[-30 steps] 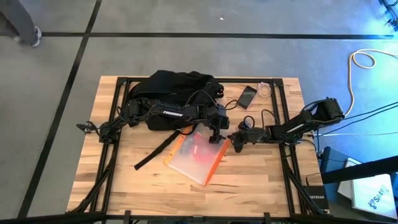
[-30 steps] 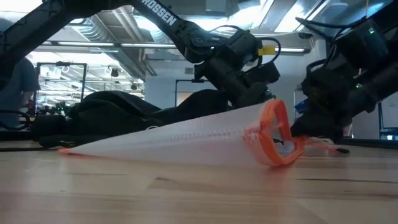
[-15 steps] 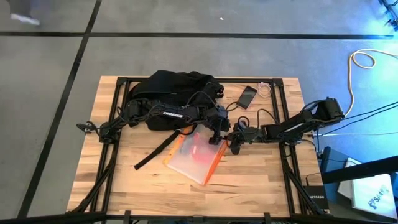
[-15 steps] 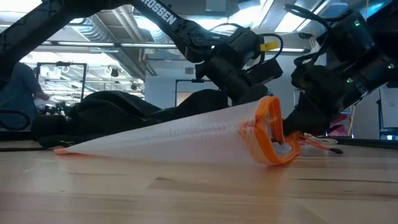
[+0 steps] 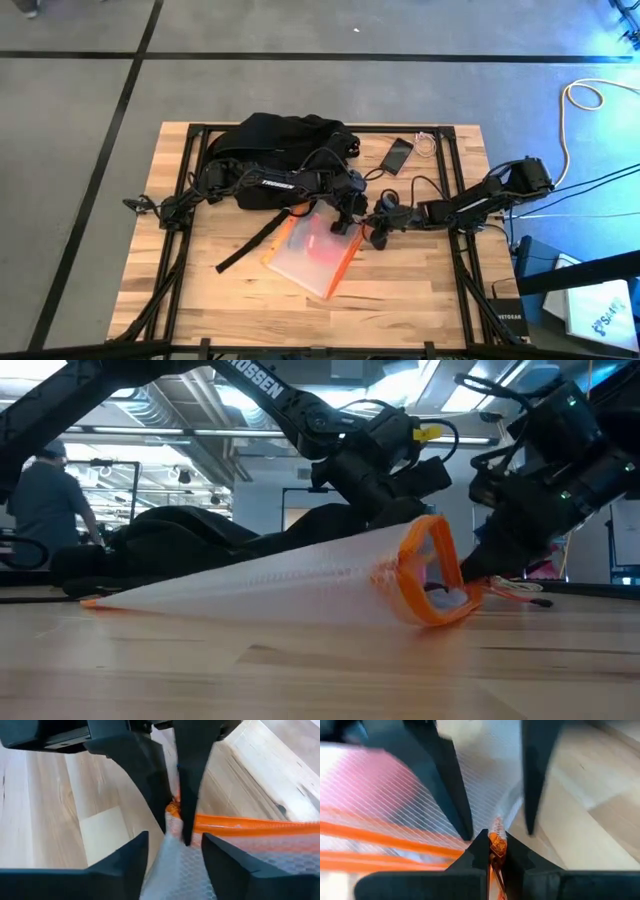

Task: Unpack backpack
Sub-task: Close the zipper pouch

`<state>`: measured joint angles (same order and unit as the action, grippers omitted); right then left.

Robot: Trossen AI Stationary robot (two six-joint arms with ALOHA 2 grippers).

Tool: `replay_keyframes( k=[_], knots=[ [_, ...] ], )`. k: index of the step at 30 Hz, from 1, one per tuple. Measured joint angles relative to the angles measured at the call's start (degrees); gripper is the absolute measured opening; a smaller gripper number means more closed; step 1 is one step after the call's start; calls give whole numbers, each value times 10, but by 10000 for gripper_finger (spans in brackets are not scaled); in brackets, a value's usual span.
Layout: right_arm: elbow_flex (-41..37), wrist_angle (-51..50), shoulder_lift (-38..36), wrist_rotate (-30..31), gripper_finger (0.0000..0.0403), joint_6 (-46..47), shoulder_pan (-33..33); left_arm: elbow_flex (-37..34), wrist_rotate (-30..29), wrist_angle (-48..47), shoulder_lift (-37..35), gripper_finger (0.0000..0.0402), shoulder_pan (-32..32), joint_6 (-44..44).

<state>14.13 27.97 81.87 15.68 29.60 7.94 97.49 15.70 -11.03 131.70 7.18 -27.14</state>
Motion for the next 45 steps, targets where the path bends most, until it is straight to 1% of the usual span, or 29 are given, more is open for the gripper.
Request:
replay_keyframes(
  k=[3, 8, 11, 14, 18, 30, 34, 38, 45],
  knots=[
    [0, -31, 0, 13, 6, 2, 0, 0, 5, 7, 0, 125, -2, 7],
    [0, -11, 0, 11, 6, -1, 0, 0, 4, 12, 0, 73, -7, -2],
    [9, -23, 0, 10, 6, -7, 0, 0, 5, 13, 0, 49, -7, 10],
    [21, -47, 0, 7, 6, -12, 0, 0, 6, 13, 0, 36, -7, 20],
    [30, -67, 0, 6, 6, -14, 0, 0, -8, 14, 0, 32, -8, 31],
    [30, -67, 0, -3, 5, -14, 0, 0, -21, 20, 0, 31, -20, 30],
    [30, -66, 0, -4, 5, -14, 0, 0, -27, 21, 0, 31, -22, 4],
    [30, -69, 0, -3, 5, -14, 0, 0, -58, 23, 0, 31, -24, 1],
    [31, -70, 0, -3, 5, -14, 0, 0, -57, 21, 0, 31, -24, -9]
  ],
)
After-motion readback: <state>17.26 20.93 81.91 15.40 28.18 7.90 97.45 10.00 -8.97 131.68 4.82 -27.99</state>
